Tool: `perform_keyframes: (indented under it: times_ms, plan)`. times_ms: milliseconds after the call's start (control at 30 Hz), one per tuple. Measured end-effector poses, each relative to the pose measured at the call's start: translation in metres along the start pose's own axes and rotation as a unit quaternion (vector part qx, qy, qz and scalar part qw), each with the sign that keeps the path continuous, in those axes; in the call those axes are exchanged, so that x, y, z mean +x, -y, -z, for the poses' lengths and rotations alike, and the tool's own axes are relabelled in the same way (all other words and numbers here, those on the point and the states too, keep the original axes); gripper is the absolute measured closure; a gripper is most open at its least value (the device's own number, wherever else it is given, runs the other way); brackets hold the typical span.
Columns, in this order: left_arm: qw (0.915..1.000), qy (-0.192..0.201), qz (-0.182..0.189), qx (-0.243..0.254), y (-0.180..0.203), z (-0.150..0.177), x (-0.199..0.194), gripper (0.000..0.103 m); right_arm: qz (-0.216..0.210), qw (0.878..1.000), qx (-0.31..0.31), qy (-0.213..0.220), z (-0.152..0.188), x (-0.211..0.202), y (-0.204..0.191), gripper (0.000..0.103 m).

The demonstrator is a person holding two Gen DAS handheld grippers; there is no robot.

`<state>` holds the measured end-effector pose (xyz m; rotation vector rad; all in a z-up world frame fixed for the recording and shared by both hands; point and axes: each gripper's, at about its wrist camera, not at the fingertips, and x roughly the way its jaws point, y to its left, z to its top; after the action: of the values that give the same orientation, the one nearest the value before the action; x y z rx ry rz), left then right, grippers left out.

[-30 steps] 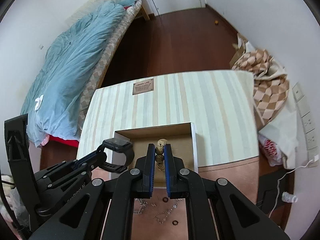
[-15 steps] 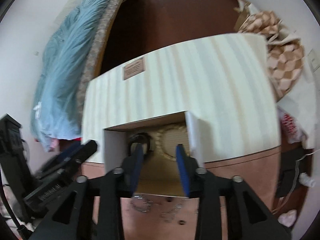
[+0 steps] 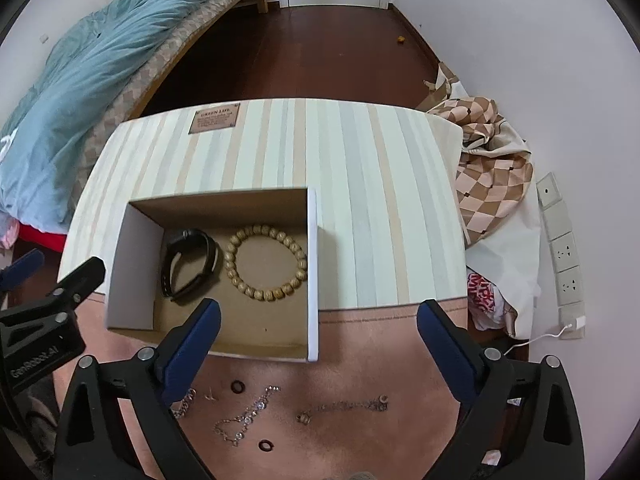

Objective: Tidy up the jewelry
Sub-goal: 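Lift both open tools out of the box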

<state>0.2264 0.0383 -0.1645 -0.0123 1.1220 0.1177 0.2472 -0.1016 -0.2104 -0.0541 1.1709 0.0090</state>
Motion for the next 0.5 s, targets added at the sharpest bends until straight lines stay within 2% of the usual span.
perform_keyframes:
  times_ms: [233, 500]
  plan:
    - [1.0, 0.007, -0.006, -0.003, 0.0, 0.012, -0.018, 0.0, 0.015, 1.0, 0.008, 0.019, 0.016, -0.016, 0.0, 0.003]
    - [0.9995, 0.029, -0.006, -0.006, 0.003, 0.032, -0.06, 0.0, 0.035, 0.997, 0.002, 0.076, 0.037, -0.071, -0.002, 0.003]
